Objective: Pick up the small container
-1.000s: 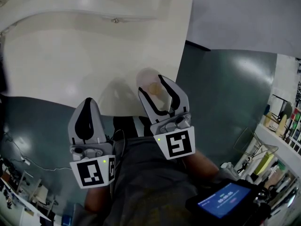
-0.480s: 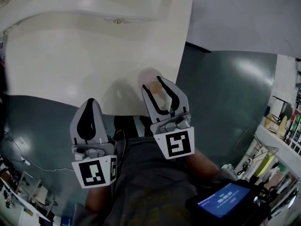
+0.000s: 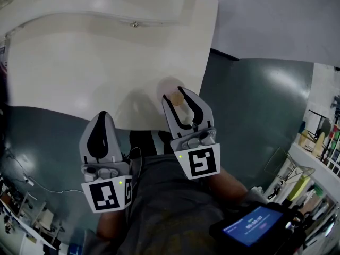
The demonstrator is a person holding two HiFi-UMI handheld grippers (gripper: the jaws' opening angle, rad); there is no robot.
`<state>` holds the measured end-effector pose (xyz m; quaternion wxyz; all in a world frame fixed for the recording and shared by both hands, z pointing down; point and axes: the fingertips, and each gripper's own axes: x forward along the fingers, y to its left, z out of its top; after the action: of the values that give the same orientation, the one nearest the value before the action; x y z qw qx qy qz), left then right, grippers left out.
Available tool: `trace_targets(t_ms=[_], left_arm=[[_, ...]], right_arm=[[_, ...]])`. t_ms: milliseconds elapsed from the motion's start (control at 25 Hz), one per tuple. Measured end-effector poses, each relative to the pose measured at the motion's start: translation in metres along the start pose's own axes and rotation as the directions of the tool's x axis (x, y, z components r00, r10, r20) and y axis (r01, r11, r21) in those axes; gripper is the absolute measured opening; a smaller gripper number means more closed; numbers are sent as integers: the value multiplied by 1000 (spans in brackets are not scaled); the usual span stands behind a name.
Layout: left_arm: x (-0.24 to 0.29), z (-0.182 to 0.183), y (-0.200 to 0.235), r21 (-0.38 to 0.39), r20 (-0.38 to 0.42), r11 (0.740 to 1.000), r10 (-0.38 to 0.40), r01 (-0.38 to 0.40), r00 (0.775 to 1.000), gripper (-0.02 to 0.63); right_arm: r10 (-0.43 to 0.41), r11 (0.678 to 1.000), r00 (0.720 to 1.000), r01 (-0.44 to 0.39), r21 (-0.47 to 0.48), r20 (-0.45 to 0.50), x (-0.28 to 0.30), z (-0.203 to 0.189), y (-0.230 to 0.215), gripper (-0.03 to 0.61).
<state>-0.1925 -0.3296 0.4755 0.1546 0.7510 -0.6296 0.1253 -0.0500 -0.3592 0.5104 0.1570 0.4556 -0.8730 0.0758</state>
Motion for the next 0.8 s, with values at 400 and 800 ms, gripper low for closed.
trace_targets(t_ms=[400,800], left_arm=[[-2,5,-1,7,7,1000,-1,0,1000,15],[-6,12,-1,13,26,1000,9,-9,1000,15]], right_arm=[[7,1000,1000,-7,2,-7,1,0,-1,143],[14,1000,1000,-14,18,6,4,6,-6,143]])
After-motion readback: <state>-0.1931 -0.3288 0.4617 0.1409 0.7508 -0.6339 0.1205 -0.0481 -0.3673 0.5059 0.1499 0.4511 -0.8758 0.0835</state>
